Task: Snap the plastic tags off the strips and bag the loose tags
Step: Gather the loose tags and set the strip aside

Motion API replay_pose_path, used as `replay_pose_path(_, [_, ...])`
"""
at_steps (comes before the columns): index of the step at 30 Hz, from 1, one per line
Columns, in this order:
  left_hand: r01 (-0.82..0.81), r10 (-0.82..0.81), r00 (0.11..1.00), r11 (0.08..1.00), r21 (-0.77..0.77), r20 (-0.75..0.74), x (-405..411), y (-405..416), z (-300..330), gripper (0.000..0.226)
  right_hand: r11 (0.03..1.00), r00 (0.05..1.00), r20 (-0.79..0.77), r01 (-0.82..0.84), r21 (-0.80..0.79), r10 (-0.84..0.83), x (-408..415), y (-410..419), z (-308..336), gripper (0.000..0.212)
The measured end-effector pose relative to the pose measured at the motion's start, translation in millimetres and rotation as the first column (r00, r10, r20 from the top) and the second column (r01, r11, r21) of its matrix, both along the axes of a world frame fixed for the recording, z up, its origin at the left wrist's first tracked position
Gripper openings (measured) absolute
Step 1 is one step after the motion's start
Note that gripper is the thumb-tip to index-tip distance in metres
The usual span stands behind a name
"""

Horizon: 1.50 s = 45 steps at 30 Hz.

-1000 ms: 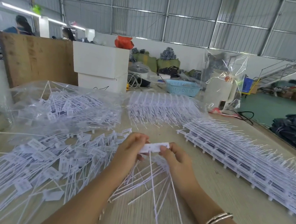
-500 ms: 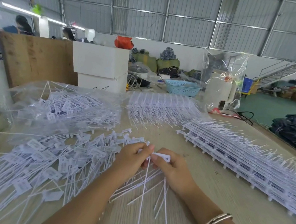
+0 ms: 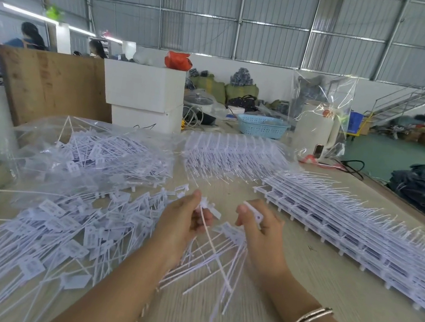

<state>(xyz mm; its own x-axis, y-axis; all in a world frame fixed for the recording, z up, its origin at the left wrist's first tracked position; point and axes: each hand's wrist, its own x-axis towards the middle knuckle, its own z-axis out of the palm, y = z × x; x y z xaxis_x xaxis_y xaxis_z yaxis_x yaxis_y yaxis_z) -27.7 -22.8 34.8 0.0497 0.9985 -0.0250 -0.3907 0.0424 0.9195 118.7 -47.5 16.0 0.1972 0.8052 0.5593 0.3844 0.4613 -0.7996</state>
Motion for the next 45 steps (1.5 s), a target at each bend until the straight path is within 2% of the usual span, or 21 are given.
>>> replay_pose_path(3, [-0.018, 0.027, 0.995, 0.995, 0.098, -0.091, -2.8, 0.8, 0.2, 0.025, 0.989, 0.991, -0.133, -0.001, -0.149, -0.019, 3.3, 4.1, 1.1, 0.023])
replay_pose_path(4, [-0.017, 0.036, 0.986, 0.993, 0.121, -0.160, -1.4, 1.1, -0.6, 0.027, 0.979, 0.990, -0.130, 0.036, -0.199, -0.063, 3.5, 6.7, 0.8, 0.021])
replay_pose_path(7, [-0.042, 0.135, 0.900, 0.973, 0.226, -0.414, 6.6, 3.5, -2.5, 0.030, 0.944, 0.974, 0.108, 0.221, -0.246, -0.200, 3.4, 15.7, -3.2, 0.024])
replay_pose_path(10, [-0.071, 0.243, 0.824, 0.940, 0.333, -0.512, 16.0, 6.6, -3.1, 0.035, 0.918, 0.947, 0.205, 0.296, -0.265, -0.246, 0.9, 20.2, -7.7, 0.036])
replay_pose_path(15, [-0.002, 0.373, 0.591, 0.887, 0.461, -0.715, 35.1, 8.8, 1.9, 0.038, 0.936, 0.970, 0.057, 0.243, -0.254, -0.236, 3.8, 19.3, -7.7, 0.020])
replay_pose_path(19, [0.212, 0.207, 0.478, 0.916, 0.340, -0.854, 43.0, 9.7, 12.9, 0.052, 0.933, 0.965, -0.055, 0.231, -0.276, -0.255, 16.3, 17.1, -7.4, 0.026])
replay_pose_path(22, [0.297, 0.271, 0.247, 0.893, 0.339, -0.930, 39.1, 4.7, 13.1, 0.060, 0.914, 0.950, -0.112, 0.243, -0.324, -0.292, 25.7, 16.6, -5.0, 0.034])
replay_pose_path(24, [0.291, 0.320, 0.043, 0.902, 0.318, -0.946, 37.4, -2.8, 8.3, 0.077, 0.903, 0.939, -0.139, 0.250, -0.351, -0.314, 29.2, 17.3, -3.5, 0.039])
replay_pose_path(26, [0.301, 0.286, -0.185, 0.927, 0.222, -0.940, 37.8, -12.0, 3.2, 0.097, 0.895, 0.927, -0.165, 0.260, -0.362, -0.336, 30.0, 17.9, -2.3, 0.043])
replay_pose_path(28, [0.314, 0.254, -0.365, 0.939, 0.138, -0.896, 38.9, -18.8, -0.3, 0.097, 0.887, 0.926, -0.144, 0.278, -0.368, -0.350, 29.5, 17.5, -1.8, 0.044])
replay_pose_path(29, [0.311, 0.234, -0.400, 0.944, 0.109, -0.886, 39.7, -20.5, -1.4, 0.091, 0.885, 0.928, -0.128, 0.282, -0.369, -0.349, 28.8, 16.9, -1.7, 0.043])
replay_pose_path(34, [0.276, 0.139, -0.414, 0.961, 0.022, -0.899, 56.1, -28.5, -1.7, 0.043, 0.892, 0.933, -0.123, 0.276, -0.359, -0.338, 26.4, 13.7, -2.9, 0.038])
replay_pose_path(36, [0.264, 0.121, -0.379, 0.964, 0.018, -0.917, 65.4, -31.3, -5.8, 0.033, 0.893, 0.929, -0.143, 0.272, -0.359, -0.341, 27.4, 13.6, -2.5, 0.037])
replay_pose_path(39, [0.254, 0.177, -0.237, 0.960, 0.115, -0.955, 67.7, -36.6, -7.4, 0.034, 0.889, 0.920, -0.163, 0.281, -0.360, -0.357, 29.9, 13.3, -0.7, 0.038])
replay_pose_path(42, [0.239, 0.287, -0.046, 0.933, 0.269, -0.957, 56.2, -38.4, -2.8, 0.046, 0.894, 0.910, -0.210, 0.266, -0.361, -0.356, 34.1, 13.0, -0.7, 0.039])
replay_pose_path(45, [0.119, 0.358, 0.156, 0.918, 0.378, -0.920, 33.9, -34.9, 12.2, 0.057, 0.892, 0.887, -0.281, 0.248, -0.378, -0.366, 38.2, 12.6, -0.9, 0.038])
